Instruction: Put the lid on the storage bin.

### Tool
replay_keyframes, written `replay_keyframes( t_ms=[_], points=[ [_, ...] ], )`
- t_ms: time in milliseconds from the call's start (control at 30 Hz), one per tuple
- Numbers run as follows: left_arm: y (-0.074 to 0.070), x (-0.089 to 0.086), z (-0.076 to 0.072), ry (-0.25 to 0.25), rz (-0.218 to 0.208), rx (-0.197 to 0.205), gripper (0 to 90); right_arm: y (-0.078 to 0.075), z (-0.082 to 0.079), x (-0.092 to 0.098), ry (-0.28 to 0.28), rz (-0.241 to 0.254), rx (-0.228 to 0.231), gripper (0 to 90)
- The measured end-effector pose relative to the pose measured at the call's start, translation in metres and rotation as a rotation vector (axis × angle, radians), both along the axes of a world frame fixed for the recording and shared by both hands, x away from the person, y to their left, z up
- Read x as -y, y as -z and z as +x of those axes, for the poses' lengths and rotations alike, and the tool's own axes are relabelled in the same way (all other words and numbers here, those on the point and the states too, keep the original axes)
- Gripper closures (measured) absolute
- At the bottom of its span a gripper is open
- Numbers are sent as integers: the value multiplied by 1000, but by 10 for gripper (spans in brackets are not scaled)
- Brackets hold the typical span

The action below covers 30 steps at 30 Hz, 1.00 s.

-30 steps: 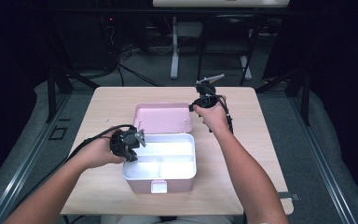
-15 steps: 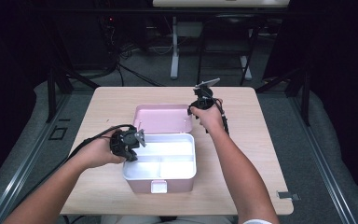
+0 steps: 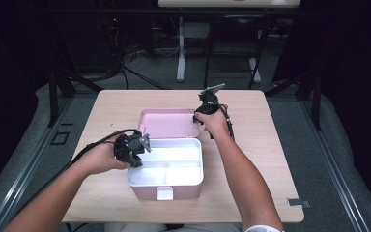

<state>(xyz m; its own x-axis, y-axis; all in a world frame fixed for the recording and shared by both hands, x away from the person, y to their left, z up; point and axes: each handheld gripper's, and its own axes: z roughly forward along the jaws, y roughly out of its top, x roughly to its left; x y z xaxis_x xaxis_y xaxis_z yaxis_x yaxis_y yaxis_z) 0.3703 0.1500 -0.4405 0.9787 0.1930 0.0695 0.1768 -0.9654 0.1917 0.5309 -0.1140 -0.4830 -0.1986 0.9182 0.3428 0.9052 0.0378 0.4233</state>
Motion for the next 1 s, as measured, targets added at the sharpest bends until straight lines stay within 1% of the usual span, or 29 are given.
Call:
replay_keyframes(
  t_ms=[67,133,200,333,400,567,667,733,800,900,933,1000],
  points=[
    [0,0,0,0,0,0,835,-1,0,0,-2,-9,1,776],
    [0,0,0,1,0,0,835,-2,0,0,9,2,-15,785],
    [0,0,0,1,0,0,835,-4,0,1,13,4,-20,791],
    [0,0,0,0,-1,-1,835,-7,-1,-4,18,-33,-8,800],
    [0,0,0,0,-2,-1,835,-8,-2,-5,21,-36,-5,800],
    [0,0,0,0,-2,-1,836,-9,-3,-5,3,-49,16,804],
    [0,0,0,0,-1,-1,835,-11,-3,-5,11,-43,18,812],
    [0,0,0,1,-1,-1,835,-12,-3,-5,13,-49,19,816],
    [0,0,1,1,-2,-1,835,-14,-4,-5,25,-40,20,820],
    [0,0,0,-1,-4,-1,835,-17,-5,-5,32,-34,33,828],
    [0,-1,0,-3,-5,-1,835,-18,-5,-5,28,-41,42,831],
    [0,-1,0,-6,-7,-2,835,-21,-6,-5,34,-34,60,839]
  ],
)
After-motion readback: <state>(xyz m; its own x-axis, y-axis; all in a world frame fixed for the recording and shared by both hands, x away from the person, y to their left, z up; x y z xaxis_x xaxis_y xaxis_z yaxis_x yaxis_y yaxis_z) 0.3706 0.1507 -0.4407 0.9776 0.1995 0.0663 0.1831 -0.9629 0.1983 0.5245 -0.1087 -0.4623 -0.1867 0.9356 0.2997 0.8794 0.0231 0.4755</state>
